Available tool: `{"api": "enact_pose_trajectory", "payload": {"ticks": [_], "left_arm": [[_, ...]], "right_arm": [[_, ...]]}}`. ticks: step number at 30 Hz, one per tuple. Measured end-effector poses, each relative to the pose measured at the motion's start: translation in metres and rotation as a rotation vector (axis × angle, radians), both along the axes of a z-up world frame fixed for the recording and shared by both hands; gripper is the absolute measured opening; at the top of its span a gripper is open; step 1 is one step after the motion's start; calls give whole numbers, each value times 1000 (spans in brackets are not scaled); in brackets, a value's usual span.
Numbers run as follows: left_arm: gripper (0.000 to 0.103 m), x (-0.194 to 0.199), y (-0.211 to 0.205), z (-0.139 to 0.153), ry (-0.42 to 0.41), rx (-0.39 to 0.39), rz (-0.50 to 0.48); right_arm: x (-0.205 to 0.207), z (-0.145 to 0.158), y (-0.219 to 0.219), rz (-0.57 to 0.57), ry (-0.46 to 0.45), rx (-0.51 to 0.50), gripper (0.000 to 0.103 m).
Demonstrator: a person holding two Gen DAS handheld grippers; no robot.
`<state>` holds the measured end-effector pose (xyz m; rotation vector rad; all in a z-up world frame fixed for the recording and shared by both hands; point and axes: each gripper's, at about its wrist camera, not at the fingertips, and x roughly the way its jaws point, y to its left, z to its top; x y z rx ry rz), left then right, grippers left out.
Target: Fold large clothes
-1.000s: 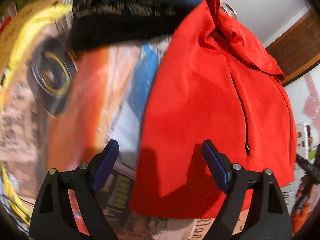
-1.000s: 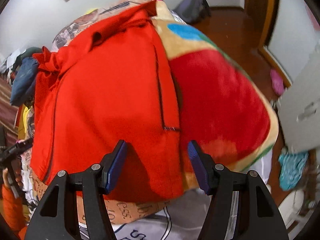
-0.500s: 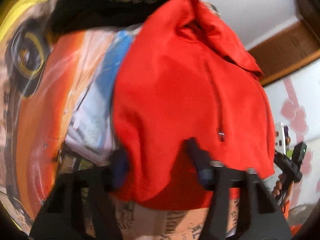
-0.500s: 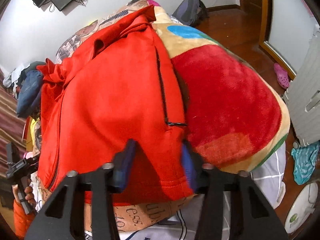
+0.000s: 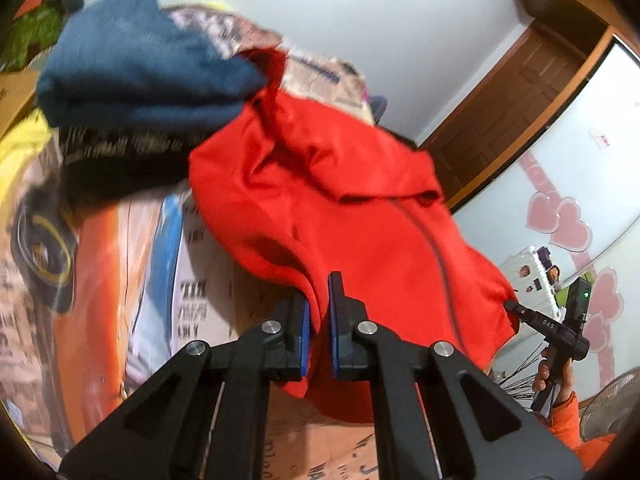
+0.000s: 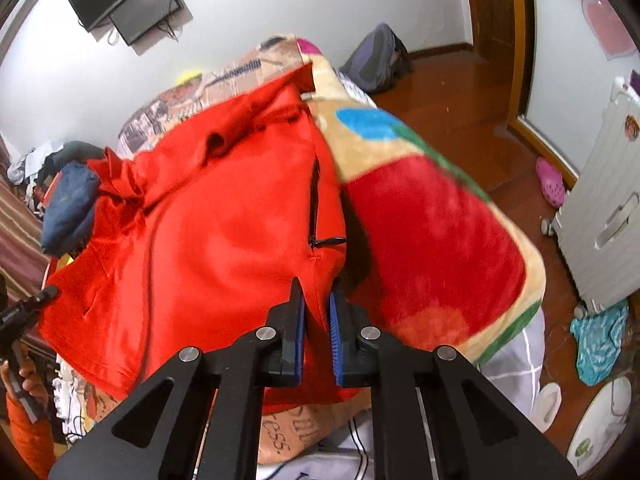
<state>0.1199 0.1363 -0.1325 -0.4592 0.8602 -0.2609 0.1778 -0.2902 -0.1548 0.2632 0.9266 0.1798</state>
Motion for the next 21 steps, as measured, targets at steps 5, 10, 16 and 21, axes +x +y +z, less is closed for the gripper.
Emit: {"api": "enact_pose_trajectory", "payload": {"ticks": [5, 10, 16, 21], "left_arm": [[6, 14, -3, 27, -71, 26, -8], [6, 39, -6, 51, -137, 26, -14], [6, 94, -2, 79, -201, 41, 14], [6, 163, 15, 88, -205, 38, 80]], "right_arm": [[10, 27, 7, 37, -80, -1, 8], [38, 59, 24, 109, -173, -22, 8], [99, 88, 40, 145, -269, -32, 8], [160, 110, 48, 129, -332, -53, 8]]}}
